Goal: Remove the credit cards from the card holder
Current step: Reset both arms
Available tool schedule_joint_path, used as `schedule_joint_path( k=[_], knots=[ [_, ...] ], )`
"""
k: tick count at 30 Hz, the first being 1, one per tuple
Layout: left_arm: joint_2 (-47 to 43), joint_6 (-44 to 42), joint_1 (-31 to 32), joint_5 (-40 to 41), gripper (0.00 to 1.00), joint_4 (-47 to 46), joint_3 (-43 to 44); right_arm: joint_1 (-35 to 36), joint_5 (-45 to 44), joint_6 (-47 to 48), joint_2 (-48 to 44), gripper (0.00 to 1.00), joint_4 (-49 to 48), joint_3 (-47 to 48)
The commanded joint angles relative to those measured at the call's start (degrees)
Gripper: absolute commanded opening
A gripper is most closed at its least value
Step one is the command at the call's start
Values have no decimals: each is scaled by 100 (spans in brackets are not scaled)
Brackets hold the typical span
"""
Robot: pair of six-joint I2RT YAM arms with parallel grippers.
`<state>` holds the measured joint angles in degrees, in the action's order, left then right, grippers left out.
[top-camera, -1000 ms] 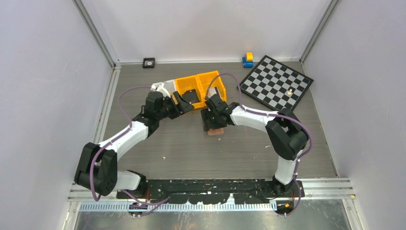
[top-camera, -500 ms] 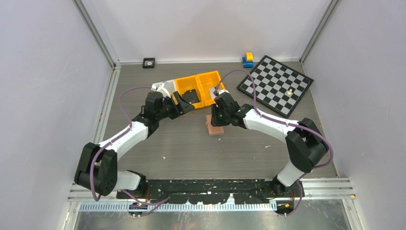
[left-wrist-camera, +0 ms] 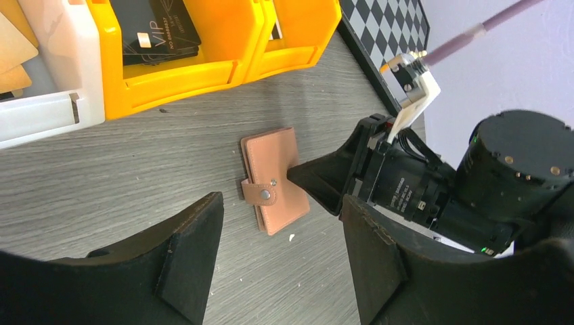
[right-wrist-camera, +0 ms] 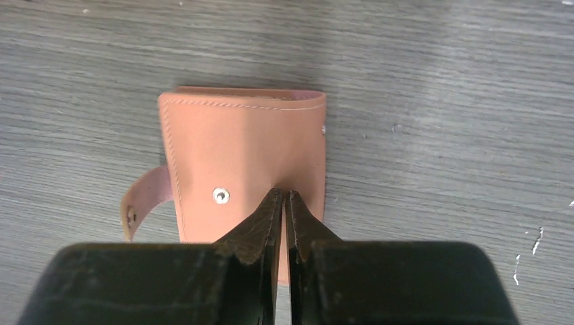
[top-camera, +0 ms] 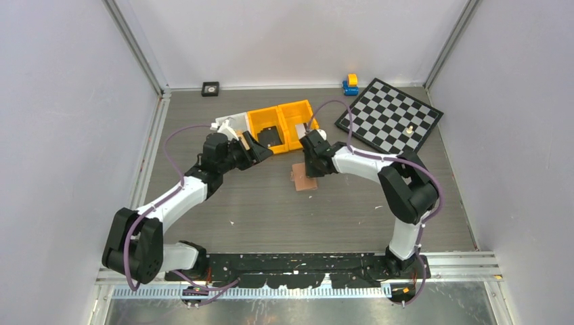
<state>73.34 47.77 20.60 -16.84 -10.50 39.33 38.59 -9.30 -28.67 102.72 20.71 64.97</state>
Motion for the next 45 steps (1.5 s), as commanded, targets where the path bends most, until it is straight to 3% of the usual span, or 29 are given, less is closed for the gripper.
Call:
schedule_joint_path(
  k=[1,7,11,12,14,15,17,21,24,26,27,30,33,38,43,45],
  knots=[
    [-201,-31,-30,82,67,-372,-48,-84,57,-68,401,11,309,399],
    [-401,-194,-28,317,70,-316,-115,-88,-363,-30,-506,10,-96,-123],
    [-1031,-845,-30,822,75,-224,-300,-99,-892,30,-1383,14,-594,-640],
    [-1175,-1044,-22,902,79,-215,-346,-97,-1062,63,-1578,16,-712,-774],
    [-1444,-1356,-21,1048,97,-180,-439,-100,-1428,132,-2137,20,-1088,-1149],
    [-1552,-1496,-19,1160,99,-158,-487,-103,-1626,176,-2360,21,-1363,-1365],
    [-1713,-1763,-13,1317,100,-114,-570,-150,-2072,307,-2808,28,-1670,-1765],
    [-1922,-2326,-12,1627,100,-145,-739,-413,-2697,544,-3273,32,-1708,-2023],
    [-1941,-2714,-11,2173,100,-256,-915,-529,-3357,997,-3262,43,-1639,-2051],
    [-1921,-3049,-10,2428,100,-340,-1073,-583,-3954,1210,-3206,79,-1788,-2162],
    [-1898,-3185,-12,2588,100,-399,-1111,-675,-4018,1408,-3187,85,-1910,-2246],
    [-1728,-3600,-7,2824,100,-748,-1362,-1120,-3747,1568,-3312,91,-1960,-2443],
    [-1390,-3954,-27,3097,100,-1080,-1501,-1407,-3016,2046,-3514,92,-2943,-3200],
    [-1157,-4237,-69,3431,100,-1023,-1417,-1742,-3128,2447,-3418,93,-4953,-4205],
    [-1276,-4447,-128,3704,100,-1291,-1585,-2112,-3066,2315,-2581,92,-6762,-4709],
    [-1297,-4560,-175,3725,100,-1488,-1704,-2185,-2835,2347,-2440,92,-6477,-4444]
  ],
)
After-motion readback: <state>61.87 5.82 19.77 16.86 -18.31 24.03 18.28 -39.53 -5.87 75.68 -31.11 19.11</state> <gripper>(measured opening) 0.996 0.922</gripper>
